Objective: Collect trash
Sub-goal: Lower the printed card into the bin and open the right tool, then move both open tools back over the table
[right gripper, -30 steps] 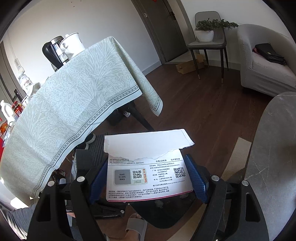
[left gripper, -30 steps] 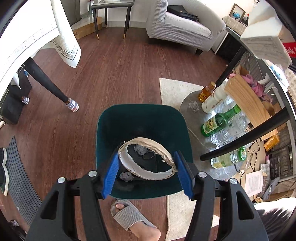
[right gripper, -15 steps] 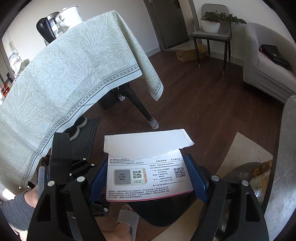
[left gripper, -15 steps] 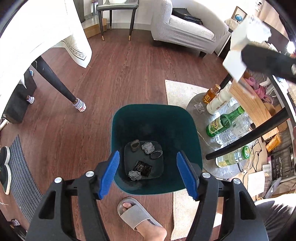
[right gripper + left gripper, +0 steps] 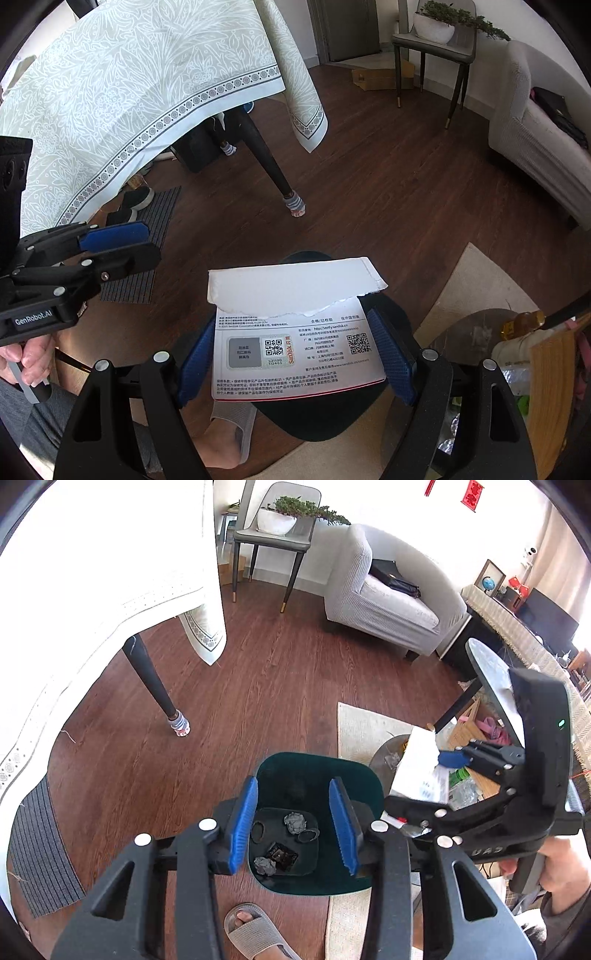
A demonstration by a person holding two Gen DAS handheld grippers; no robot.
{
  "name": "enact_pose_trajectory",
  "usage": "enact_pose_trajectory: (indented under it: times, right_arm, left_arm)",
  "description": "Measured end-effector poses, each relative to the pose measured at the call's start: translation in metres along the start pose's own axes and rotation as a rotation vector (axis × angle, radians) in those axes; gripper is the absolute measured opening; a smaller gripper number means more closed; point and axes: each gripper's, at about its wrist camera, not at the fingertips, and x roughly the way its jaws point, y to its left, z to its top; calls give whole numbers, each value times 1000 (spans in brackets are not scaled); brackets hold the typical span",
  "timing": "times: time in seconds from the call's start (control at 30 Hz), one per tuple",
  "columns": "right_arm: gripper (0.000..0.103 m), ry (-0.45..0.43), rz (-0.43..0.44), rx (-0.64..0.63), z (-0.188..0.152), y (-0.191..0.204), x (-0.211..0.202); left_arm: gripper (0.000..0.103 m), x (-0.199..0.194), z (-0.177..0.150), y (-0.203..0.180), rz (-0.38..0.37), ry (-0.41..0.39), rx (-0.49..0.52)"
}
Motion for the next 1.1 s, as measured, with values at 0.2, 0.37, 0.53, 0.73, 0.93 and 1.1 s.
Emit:
enact_pose_trajectory:
  times: [0.2, 0.37, 0.53, 0.73, 0.93, 1.1]
  right_arm:
    - [80, 80, -37, -31, -10, 6, 25]
    - [80, 130, -54, -59, -13, 12, 39]
    - [86, 191, -82, -82, -20, 15, 57]
    - [88, 188, -94, -109, -24, 19, 55]
    - [88, 85, -46, -70, -20, 14, 23]
    - [81, -12, -28, -84, -19, 13, -10]
  left_arm:
    - [39, -24, 13, -9, -47, -82, -13]
    - [38, -36, 21, -18, -69, -121, -21]
    - [38, -45, 24, -23, -81, -149, -18]
    - [39, -54, 32, -27, -93, -188, -28]
    - [39, -61, 38, -35, -106, -227, -34]
    - [39, -64, 43, -46, -108, -249, -22]
